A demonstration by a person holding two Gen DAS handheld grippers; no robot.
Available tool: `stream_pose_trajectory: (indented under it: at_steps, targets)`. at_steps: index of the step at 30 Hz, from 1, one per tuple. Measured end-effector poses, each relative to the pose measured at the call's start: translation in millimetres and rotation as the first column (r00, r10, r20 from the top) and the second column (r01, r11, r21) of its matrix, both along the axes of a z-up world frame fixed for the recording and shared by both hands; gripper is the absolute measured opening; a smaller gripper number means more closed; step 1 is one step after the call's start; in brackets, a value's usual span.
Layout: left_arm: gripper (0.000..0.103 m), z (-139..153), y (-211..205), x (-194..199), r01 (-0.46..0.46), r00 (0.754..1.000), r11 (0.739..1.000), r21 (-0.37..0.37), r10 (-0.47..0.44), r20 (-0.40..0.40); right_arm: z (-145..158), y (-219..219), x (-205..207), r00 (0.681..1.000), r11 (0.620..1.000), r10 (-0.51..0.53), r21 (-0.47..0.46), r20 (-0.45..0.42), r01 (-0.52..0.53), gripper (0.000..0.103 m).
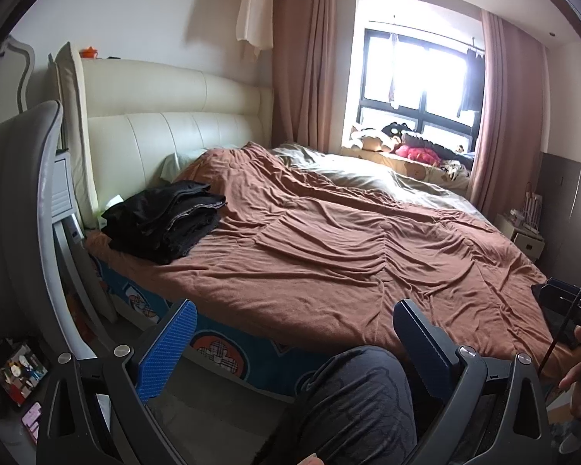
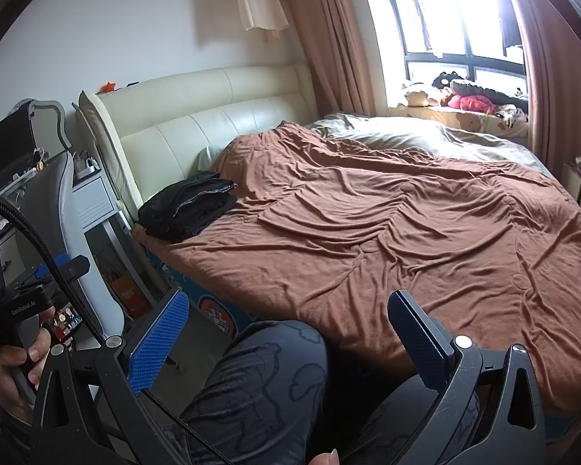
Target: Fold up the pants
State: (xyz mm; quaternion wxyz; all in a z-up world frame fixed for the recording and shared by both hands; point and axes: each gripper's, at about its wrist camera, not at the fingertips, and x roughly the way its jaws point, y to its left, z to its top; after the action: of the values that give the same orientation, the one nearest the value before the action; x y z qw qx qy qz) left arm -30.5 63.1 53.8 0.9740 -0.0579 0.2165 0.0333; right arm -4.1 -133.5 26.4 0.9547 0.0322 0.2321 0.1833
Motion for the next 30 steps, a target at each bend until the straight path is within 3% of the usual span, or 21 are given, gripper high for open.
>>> stream_pose_trajectory:
  at_steps: [14, 30]
  targets:
    - [0.102, 2.9, -4.9, -8.1, 0.040, 0.999, 0.999, -0.001, -0.040, 0.003, 1.4, -3.3, -4.8, 1.000, 1.000, -0.017, -0.002, -0.003, 0.017, 0.103]
    - [0.102, 5.5, -12.4, -11.3, 0.057, 0.998, 0.998, 0.013, -0.057, 0.015, -0.4, -4.4, -19.7, 0.996, 0.997, -0.070, -0.037, 0.062, 0.072, 0.103]
